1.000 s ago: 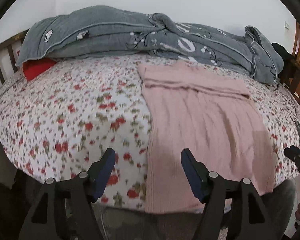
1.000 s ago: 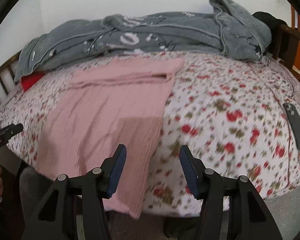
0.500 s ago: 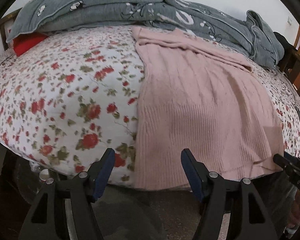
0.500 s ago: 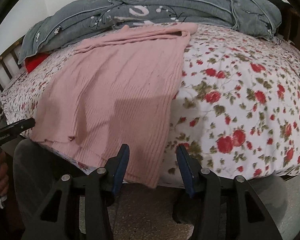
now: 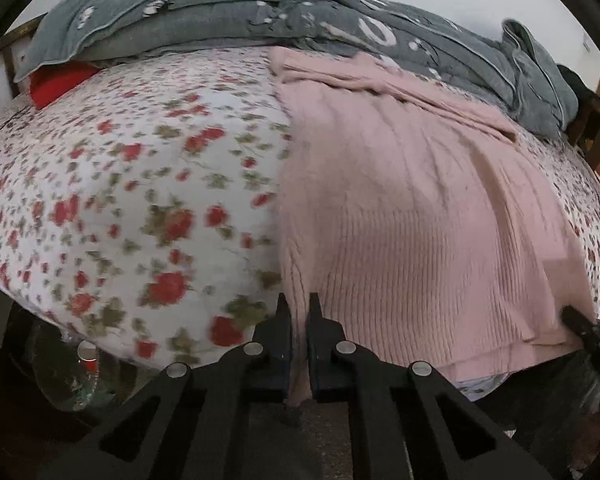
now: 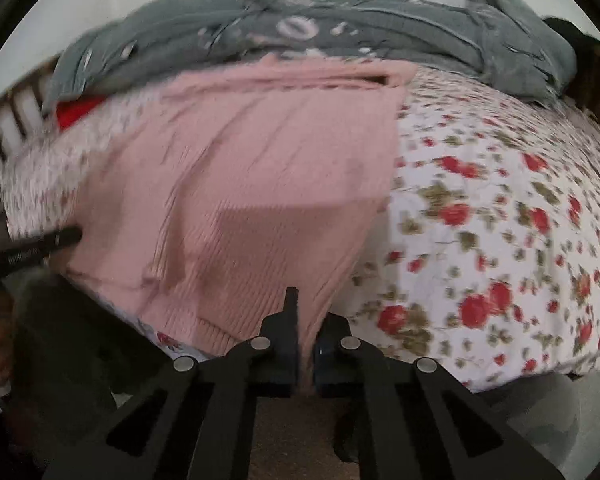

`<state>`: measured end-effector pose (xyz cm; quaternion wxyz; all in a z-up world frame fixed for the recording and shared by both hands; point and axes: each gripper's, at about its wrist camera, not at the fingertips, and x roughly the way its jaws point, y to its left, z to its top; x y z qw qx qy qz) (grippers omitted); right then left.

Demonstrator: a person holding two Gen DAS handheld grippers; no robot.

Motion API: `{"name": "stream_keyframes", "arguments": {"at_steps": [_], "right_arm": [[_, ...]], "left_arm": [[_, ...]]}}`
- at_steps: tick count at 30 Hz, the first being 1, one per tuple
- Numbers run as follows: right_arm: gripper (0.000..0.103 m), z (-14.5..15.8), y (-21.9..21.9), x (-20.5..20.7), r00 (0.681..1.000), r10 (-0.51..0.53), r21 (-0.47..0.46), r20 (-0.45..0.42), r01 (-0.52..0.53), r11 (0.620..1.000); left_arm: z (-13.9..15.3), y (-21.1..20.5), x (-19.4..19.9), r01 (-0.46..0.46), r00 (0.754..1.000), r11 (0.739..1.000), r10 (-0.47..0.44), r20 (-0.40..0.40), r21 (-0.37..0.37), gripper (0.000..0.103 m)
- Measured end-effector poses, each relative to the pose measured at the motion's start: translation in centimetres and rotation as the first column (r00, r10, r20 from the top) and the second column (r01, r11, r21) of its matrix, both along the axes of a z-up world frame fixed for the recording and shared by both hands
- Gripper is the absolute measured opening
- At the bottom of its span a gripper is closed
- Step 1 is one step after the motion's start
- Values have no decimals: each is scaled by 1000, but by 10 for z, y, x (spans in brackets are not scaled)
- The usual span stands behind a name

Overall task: Fold small clothes
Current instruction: 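Fold the hem up toward the collar with the right gripper while the left gripper holds the sweater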

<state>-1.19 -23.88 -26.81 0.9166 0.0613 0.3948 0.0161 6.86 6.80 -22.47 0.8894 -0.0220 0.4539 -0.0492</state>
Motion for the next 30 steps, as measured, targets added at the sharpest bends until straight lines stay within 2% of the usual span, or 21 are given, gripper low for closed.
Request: {"name": "stream_keyframes", "arguments": {"at_steps": [3, 6, 9, 14, 17, 20, 23, 24, 25, 26, 30], "right_arm": [[4, 4, -22, -9, 999, -40, 37, 16, 40, 999], [4, 0, -36, -12, 999, -49, 84, -5, 49, 995], [4, -6, -29, -10, 999, -39, 68, -17, 40, 997], [7, -6, -17, -5, 1000, -17, 44, -21, 18, 999], [12, -8, -19, 0, 999, -30, 40, -32, 32, 999], [14, -14, -22, 2, 998, -21, 77, -59, 25, 997], [14, -19, -20, 3, 998, -15, 73, -61, 19, 997], [12, -19, -19, 3, 998, -11, 69, -64, 15, 997], [8, -17, -20, 4, 998, -4, 75, -66, 9, 997], [5, -16, -22, 4, 998, -4, 83, -62, 9, 997], [5, 0, -31, -4, 999, -36, 113, -11, 37, 993]], "left_arm": [[2, 18, 0, -9, 1000, 1000, 9, -2, -29, 7], [2, 22, 1, -8, 1000, 998, 8, -15, -59, 7], [0, 12, 0, 3, 1000, 1000, -4, -12, -24, 7], [-4, 6, -1, 20, 999, 1000, -20, -33, -12, 11], [-6, 8, 1, 16, 999, 1000, -17, -43, -25, 23], [-10, 8, 3, 7, 999, 1000, -8, -54, -30, 31], [-10, 7, 2, 4, 999, 1000, -6, -48, -26, 32], [-10, 6, 2, 8, 999, 1000, -9, -51, -17, 31], [-9, 6, 2, 15, 998, 1000, -16, -53, -18, 17], [-8, 6, 3, 26, 998, 999, -28, -57, -30, 8], [4, 11, 2, 33, 998, 997, -36, -43, -66, 7]]}}
